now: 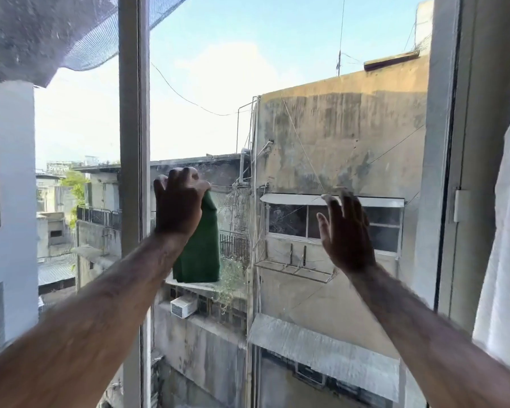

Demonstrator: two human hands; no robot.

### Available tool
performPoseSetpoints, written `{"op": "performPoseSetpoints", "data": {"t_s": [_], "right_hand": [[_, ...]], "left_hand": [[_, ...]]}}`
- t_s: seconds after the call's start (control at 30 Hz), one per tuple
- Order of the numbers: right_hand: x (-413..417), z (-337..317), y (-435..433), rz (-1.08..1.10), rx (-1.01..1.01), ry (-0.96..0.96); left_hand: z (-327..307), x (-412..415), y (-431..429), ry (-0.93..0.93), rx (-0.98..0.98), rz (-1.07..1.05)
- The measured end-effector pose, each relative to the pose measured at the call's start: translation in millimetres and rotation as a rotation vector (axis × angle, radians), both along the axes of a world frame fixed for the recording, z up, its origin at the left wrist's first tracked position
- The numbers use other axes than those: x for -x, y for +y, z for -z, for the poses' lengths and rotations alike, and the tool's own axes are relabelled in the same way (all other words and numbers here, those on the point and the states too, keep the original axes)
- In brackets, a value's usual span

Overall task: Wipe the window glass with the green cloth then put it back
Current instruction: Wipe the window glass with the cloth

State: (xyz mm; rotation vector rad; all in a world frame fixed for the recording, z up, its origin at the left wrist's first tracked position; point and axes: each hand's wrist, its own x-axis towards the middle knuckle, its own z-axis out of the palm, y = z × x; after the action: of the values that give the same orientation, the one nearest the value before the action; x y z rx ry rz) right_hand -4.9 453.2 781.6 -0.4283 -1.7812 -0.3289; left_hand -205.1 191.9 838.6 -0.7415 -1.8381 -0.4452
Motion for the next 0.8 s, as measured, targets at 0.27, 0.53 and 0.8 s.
{"op": "performPoseSetpoints", "data": {"t_s": [0.27, 0.53, 0.8], "right_hand": [[11.8, 0.5, 76.5, 0.106, -0.143, 0.016], [25.7, 7.1, 99.2, 0.109, -0.249, 0.100], [25.1, 8.2, 107.3, 0.070, -0.263, 0.094]], "left_hand": [[67.9, 27.0, 35.1, 0.062, -0.207, 0.092], [123.9, 48.8, 66.4, 0.059, -0.250, 0.105], [31.2, -20.1, 187.7, 0.245, -0.337, 0.221]]}}
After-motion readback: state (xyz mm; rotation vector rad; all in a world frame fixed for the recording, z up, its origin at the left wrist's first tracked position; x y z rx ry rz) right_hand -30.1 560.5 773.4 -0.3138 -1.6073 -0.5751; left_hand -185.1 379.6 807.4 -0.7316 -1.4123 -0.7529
